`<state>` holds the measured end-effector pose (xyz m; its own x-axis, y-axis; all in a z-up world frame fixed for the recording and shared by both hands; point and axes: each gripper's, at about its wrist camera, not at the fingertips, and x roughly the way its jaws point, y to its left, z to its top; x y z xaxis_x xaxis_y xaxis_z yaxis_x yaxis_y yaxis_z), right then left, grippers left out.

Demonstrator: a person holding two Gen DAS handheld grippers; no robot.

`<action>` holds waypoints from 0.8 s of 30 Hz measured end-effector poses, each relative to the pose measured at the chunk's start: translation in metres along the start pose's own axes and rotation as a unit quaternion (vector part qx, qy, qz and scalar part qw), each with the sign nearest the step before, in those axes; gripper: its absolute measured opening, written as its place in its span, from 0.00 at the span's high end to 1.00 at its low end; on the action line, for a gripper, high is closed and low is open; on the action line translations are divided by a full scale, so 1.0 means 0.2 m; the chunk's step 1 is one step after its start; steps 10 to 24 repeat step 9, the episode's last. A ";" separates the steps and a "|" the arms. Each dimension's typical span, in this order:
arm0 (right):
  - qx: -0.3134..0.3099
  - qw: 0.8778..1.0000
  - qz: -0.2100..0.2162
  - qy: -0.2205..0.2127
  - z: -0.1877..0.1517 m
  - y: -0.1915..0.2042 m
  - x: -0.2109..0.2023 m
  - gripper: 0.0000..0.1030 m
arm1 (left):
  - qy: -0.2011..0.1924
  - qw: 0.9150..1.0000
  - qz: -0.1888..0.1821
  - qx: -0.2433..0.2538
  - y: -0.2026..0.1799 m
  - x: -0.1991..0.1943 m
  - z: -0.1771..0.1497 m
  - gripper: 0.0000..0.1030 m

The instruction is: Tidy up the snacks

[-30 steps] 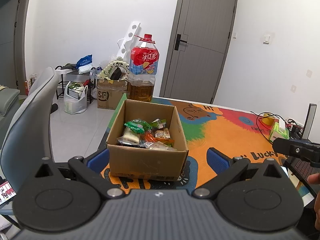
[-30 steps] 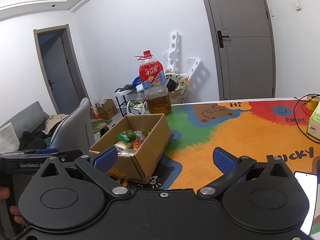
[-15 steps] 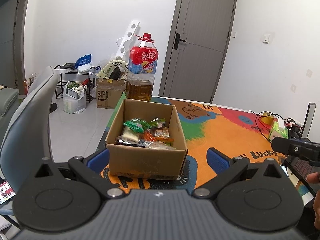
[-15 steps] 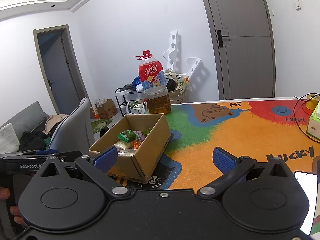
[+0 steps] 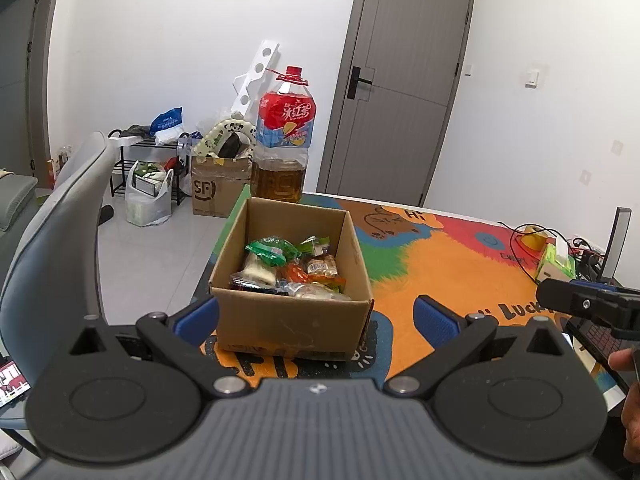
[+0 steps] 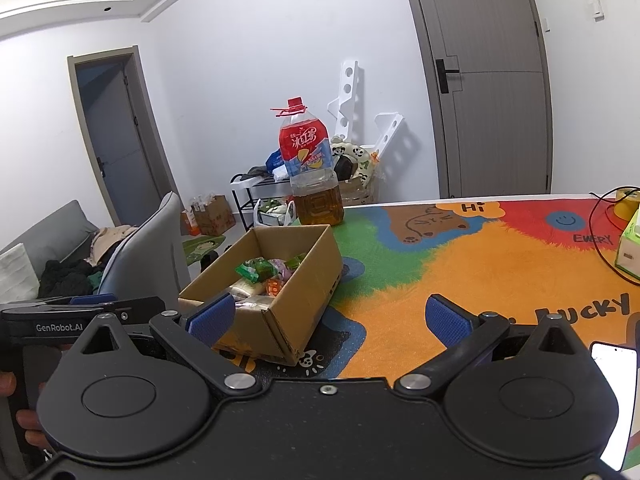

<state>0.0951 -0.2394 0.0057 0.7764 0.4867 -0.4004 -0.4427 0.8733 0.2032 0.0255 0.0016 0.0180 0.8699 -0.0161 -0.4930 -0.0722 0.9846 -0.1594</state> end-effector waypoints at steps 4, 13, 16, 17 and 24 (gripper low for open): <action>0.001 1.000 -0.002 -0.001 0.00 0.00 0.00 0.00 | 0.000 1.000 -0.003 0.003 -0.01 0.00 0.00 0.00; 0.002 1.000 -0.002 0.001 0.00 0.00 0.00 0.00 | 0.000 1.000 -0.004 0.004 0.00 0.00 0.00 0.00; 0.002 1.000 -0.002 0.001 0.00 0.00 0.00 0.00 | 0.000 1.000 -0.004 0.004 0.00 0.00 0.00 0.00; 0.002 1.000 -0.002 0.001 0.00 0.00 0.00 0.00 | 0.000 1.000 -0.004 0.004 0.00 0.00 0.00 0.00; 0.002 1.000 -0.002 0.001 0.00 0.00 0.00 0.00 | 0.000 1.000 -0.004 0.004 0.00 0.00 0.00 0.00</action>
